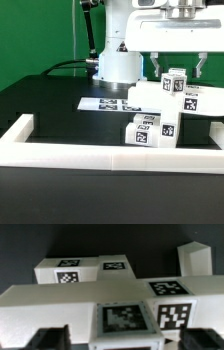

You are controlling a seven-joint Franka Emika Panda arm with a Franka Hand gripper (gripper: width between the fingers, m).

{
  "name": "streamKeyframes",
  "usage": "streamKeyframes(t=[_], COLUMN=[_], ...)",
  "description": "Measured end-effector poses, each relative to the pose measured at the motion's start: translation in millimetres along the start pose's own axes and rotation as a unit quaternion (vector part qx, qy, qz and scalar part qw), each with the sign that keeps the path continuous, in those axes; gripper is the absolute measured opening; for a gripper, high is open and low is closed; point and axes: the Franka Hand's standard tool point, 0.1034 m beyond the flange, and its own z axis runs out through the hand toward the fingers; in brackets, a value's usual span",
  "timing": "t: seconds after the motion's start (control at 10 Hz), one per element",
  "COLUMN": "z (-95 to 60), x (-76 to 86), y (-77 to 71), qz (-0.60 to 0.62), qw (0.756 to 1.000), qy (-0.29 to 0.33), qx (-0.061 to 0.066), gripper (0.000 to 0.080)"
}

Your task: Assemble chair

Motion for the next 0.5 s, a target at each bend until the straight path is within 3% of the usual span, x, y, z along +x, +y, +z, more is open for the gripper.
streamKeyframes(t=[0.1,0.5], z=[0.0,0.1], x=[0.0,-0.1], y=[0.0,0.1], qz=[0.000,0.000], qw=[1.000,1.000], qy=[0.000,0.000], qx=[0.000,0.000], gripper=[0.0619,0.0649])
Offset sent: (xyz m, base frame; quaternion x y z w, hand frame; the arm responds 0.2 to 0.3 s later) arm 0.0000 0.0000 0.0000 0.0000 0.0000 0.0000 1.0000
